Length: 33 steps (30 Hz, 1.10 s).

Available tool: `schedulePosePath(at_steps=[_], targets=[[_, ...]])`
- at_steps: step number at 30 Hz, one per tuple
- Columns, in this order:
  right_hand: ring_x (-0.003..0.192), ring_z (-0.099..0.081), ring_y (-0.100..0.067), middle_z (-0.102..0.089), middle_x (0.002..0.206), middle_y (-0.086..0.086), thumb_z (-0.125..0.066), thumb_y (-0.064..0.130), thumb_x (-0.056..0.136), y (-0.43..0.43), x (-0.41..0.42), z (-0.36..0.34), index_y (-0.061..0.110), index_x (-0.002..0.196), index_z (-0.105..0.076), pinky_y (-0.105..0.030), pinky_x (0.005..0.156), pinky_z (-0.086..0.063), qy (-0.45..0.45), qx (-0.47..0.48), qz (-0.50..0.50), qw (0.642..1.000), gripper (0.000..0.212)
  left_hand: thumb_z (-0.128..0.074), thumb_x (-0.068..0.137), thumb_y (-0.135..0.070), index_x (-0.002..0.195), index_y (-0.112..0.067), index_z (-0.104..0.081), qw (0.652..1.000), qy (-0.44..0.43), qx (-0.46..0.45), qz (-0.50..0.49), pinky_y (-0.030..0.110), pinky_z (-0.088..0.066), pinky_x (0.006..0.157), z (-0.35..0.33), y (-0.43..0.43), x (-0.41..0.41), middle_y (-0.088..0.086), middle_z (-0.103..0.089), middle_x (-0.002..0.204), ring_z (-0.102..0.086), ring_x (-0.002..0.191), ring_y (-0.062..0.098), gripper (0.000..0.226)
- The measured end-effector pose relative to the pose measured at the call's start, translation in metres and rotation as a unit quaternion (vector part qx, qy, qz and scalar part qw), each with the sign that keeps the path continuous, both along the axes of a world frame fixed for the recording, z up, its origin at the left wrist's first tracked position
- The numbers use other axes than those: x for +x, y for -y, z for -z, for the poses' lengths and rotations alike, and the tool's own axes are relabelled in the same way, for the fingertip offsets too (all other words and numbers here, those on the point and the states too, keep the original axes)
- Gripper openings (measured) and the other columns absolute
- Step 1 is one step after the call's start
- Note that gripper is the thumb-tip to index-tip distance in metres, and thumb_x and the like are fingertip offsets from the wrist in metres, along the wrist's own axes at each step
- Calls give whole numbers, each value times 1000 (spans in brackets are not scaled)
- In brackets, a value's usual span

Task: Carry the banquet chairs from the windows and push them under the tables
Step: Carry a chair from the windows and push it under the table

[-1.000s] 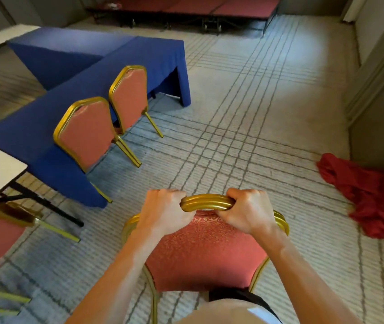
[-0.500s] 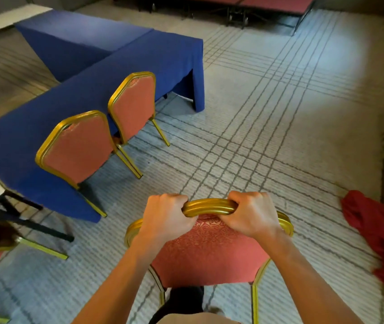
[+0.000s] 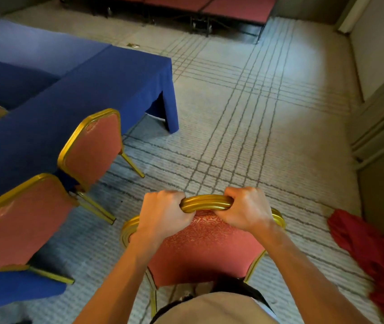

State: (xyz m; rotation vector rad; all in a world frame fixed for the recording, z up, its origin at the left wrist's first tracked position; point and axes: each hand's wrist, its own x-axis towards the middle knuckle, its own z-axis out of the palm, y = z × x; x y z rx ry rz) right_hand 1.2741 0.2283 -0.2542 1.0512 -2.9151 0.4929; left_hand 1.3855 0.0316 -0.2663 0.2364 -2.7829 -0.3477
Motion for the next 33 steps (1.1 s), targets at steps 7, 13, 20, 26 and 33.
schedulePosePath(at_steps=[7, 13, 20, 26, 33], targets=[[58, -62, -21, -62, 57, 4, -61, 65, 74, 80, -124, 7, 27, 58, -44, -30, 63, -45, -16, -24, -38, 999, 44, -62, 72, -48, 54, -28, -29, 1000, -15, -11, -16, 28, -25, 47, 0, 77, -115, -9, -23, 48, -46, 43, 21, 43], [56, -60, -18, -48, 50, 10, -39, 71, 67, 149, -251, 17, 28, 56, -39, -30, 65, -42, 4, -31, -81, 996, 45, -53, 76, -53, 52, -19, -41, 998, -7, -19, -52, 31, -30, 40, 12, 139, -227, -3, -41, 44, -43, 38, 20, 43], [54, -50, -14, -40, 48, 11, -44, 76, 70, 222, -368, 6, 26, 60, -42, -28, 66, -33, -16, -7, -156, 988, 51, -57, 71, -50, 52, -18, -46, 991, 6, -9, -133, 30, -30, 40, 5, 192, -318, -5, -46, 45, -44, 40, 15, 38], [51, -54, -18, -43, 47, 9, -43, 76, 65, 302, -453, -1, 25, 56, -39, -30, 63, -37, -23, -46, -194, 980, 53, -60, 67, -48, 51, -19, -46, 981, -4, 4, -195, 28, -30, 41, -4, 252, -385, -3, -48, 44, -46, 40, 16, 37], [43, -53, -21, -45, 43, 8, -53, 69, 67, 412, -537, 16, 28, 55, -41, -27, 55, -37, -62, -80, -257, 961, 45, -61, 62, -45, 52, -16, -48, 959, -1, 19, -284, 28, -26, 46, 13, 334, -455, -1, -54, 48, -55, 47, 24, 33]])
